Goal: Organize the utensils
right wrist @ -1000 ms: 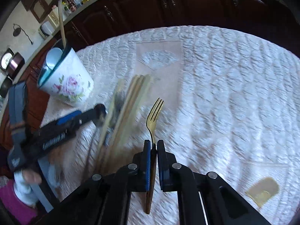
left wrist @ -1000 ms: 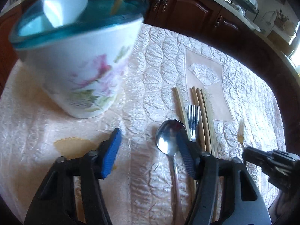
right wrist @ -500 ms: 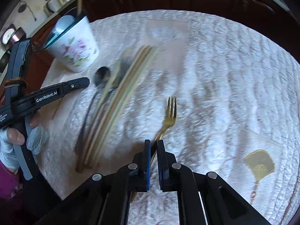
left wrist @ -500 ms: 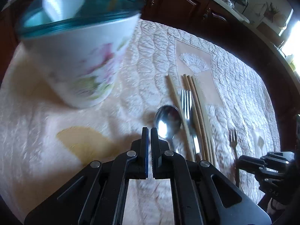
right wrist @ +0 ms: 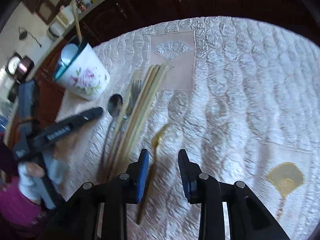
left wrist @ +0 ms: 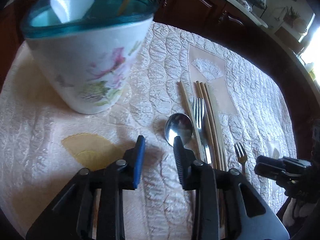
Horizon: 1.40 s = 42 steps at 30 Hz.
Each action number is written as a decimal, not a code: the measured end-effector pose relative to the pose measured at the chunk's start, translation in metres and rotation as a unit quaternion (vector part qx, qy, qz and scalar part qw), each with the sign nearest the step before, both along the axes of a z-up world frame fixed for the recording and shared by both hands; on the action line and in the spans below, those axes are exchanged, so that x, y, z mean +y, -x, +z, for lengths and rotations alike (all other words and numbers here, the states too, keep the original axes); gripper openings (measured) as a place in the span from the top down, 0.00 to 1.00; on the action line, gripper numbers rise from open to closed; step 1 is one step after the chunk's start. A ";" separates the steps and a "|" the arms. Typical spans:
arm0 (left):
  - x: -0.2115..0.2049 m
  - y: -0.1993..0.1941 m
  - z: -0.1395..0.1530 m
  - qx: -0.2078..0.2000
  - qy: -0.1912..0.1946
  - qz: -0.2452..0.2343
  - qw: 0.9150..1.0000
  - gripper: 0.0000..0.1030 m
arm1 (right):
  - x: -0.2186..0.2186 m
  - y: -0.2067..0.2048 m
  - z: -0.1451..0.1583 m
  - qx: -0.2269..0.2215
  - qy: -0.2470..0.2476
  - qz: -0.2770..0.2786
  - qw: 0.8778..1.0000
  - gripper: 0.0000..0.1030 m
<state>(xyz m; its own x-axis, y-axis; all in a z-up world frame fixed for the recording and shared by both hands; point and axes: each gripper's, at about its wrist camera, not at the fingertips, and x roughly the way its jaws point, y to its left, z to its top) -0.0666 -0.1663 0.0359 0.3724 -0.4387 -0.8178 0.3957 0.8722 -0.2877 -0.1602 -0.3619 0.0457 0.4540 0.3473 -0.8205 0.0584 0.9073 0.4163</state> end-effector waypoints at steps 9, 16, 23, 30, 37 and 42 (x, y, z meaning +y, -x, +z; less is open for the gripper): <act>-0.020 -0.020 -0.006 -0.003 -0.013 -0.011 1.000 0.66 | -0.002 -0.030 -0.027 0.014 -0.076 -0.011 0.997 0.75; -0.032 -0.021 -0.007 -0.010 -0.023 -0.046 0.999 0.88 | 0.001 -0.038 -0.031 0.013 -0.056 0.004 0.998 0.93; -0.014 -0.009 0.007 -0.012 -0.005 -0.052 0.999 0.99 | 0.006 -0.015 -0.013 -0.010 -0.046 0.009 0.999 0.96; 0.017 0.010 0.032 -0.026 0.014 -0.040 0.999 0.99 | 0.009 0.006 0.015 -0.044 -0.060 0.005 0.997 0.97; 0.039 0.032 0.063 -0.051 0.031 -0.037 0.998 0.99 | 0.020 0.014 0.051 -0.074 -0.066 0.021 0.995 0.98; 0.055 0.042 0.076 -0.064 0.039 -0.031 0.997 0.99 | 0.027 0.011 0.049 -0.060 -0.023 0.021 0.998 0.98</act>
<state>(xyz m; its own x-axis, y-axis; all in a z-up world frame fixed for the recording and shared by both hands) -0.1082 -0.1118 0.1124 0.4415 -0.5244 -0.7281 0.4862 0.8218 -0.2971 -0.1707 -0.3353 0.0948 0.5324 0.4041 -0.7438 -0.0330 0.8880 0.4587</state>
